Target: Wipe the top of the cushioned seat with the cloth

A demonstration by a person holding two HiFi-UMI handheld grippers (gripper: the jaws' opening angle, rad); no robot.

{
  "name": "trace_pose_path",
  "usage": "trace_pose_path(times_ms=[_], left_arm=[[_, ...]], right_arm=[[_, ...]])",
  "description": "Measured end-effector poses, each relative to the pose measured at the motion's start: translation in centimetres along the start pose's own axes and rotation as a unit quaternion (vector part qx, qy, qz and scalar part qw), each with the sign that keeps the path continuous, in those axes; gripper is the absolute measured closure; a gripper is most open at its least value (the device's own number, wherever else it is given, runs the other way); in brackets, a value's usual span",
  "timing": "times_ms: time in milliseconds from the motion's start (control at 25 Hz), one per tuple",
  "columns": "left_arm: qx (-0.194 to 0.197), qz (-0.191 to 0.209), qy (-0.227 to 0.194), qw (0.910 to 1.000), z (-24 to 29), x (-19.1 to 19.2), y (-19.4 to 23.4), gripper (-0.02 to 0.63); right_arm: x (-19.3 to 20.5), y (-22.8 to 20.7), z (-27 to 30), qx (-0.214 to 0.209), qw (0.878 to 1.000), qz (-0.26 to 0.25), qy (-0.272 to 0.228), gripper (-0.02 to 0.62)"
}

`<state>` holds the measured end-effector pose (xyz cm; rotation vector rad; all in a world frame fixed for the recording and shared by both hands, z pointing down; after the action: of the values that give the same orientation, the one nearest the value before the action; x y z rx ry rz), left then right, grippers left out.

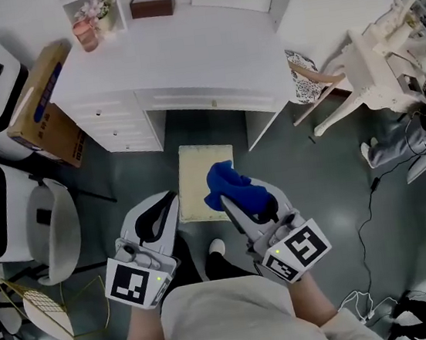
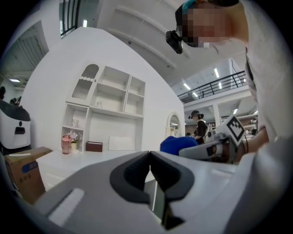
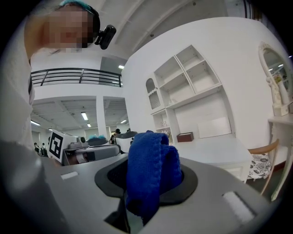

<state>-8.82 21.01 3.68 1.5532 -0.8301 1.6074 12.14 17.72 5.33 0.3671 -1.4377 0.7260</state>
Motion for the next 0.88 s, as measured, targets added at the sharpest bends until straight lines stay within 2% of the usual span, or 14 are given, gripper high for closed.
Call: trace_pose_path(times_ms=[400,880], left_arm=[[0.052,0.004,0.003,0.9987,2.8,-0.5,5.6,0.606],[0.117,-0.001,0.016,0.9930,5.6,-0.4,13.0,0.606]], right_arm=[[-0.8,0.0,4.5,0.050,0.999,0.010,-0.004,0.449],[-1.2,0.5,10.8,0.118,0.993,0.028,-0.007,0.448]])
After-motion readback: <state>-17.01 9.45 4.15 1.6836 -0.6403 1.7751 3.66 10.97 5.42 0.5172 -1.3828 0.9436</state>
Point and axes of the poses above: the fingertips, and each gripper's own axes: z forward along the fingers, y to its left, x out of its underside, the point moved 9 cm from there along -z, backward along the fingers, and after that the axes turned 2 degrees about -z, right-handed, at the moved point
